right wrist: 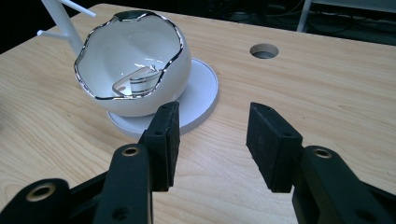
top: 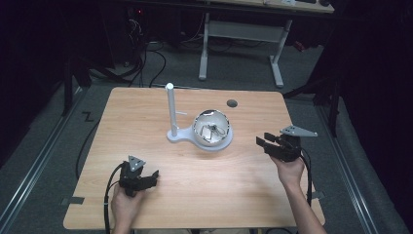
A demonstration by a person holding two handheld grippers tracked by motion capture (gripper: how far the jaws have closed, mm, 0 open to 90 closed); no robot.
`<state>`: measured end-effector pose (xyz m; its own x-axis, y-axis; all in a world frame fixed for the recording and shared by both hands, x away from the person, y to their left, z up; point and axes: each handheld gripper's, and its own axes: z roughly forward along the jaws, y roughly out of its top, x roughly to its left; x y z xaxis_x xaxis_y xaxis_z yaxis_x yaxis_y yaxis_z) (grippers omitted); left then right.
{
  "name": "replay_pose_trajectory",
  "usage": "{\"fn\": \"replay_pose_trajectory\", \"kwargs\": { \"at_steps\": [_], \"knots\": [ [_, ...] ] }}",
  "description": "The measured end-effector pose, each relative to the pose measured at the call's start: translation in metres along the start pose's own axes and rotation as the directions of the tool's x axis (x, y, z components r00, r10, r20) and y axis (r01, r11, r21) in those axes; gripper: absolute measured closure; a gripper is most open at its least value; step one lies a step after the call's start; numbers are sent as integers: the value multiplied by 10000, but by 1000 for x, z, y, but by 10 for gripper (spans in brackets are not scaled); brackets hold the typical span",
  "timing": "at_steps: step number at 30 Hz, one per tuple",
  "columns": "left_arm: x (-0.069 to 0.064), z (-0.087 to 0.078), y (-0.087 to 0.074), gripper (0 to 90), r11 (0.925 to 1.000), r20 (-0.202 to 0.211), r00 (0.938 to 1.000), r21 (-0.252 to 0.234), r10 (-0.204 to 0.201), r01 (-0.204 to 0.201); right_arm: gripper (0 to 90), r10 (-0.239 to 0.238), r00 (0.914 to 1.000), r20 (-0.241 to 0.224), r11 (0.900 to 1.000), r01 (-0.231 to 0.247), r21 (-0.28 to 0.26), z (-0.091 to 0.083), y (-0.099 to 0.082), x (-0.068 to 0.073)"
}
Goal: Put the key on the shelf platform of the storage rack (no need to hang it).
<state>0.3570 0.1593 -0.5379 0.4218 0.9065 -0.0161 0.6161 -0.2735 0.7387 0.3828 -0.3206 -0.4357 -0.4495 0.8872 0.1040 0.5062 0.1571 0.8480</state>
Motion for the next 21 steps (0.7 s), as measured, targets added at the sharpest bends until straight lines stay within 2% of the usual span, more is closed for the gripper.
{"fn": "replay_pose_trajectory", "kwargs": {
  "at_steps": [12, 21],
  "knots": [
    [0, 0, 0, 216, 10000, -5, 10000, 6, 8, -8, 553, 197, 9998, -22, 9997, -198, -176, -9, -16, -1],
    [0, 0, 0, 216, 10000, 1, 10000, 8, 8, -8, 552, 265, 9996, -57, 9996, -265, -61, -10, -30, 0]
  ]
}}
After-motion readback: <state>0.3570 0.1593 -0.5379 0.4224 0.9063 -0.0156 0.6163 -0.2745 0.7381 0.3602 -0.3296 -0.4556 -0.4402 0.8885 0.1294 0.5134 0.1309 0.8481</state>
